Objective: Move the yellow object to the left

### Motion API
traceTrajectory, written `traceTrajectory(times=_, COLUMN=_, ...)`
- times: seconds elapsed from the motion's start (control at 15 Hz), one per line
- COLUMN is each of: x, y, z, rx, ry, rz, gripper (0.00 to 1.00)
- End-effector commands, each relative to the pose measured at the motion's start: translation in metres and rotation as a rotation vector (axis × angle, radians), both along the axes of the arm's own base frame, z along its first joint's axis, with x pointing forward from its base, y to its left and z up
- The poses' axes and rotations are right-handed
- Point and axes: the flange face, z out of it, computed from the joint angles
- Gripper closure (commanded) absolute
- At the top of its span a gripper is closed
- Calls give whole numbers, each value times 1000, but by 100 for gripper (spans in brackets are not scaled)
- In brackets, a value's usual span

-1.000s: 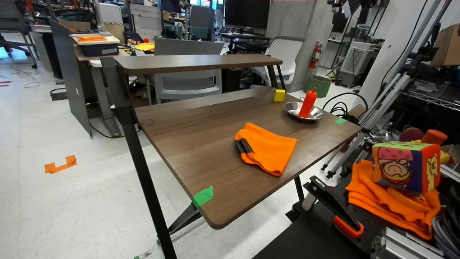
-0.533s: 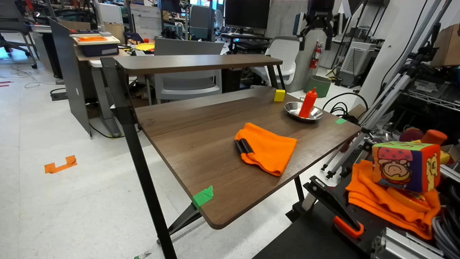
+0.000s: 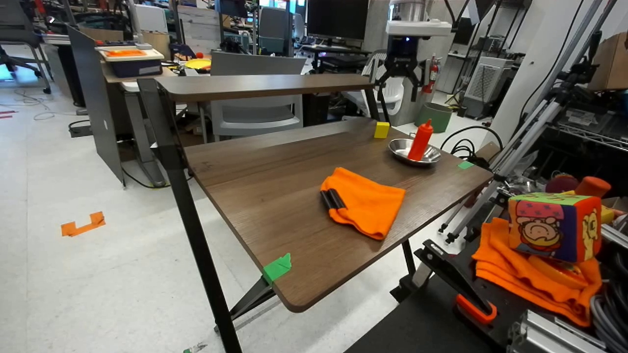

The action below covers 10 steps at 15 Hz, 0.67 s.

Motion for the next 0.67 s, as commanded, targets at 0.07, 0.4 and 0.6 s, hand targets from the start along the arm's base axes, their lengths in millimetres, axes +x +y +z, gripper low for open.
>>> traceTrajectory(times=0.07, x=25, y=6, z=-31, rx=-38, ry=-14, rz=-38, gripper=0)
traceTrajectory(times=0.4, x=31, y=9, z=-53, rx=-65, ry=-9, rz=-49, gripper=0)
traceTrajectory(times=0.6, x=29, y=10, z=-62, rx=-74, ry=18, rz=-50, gripper=0)
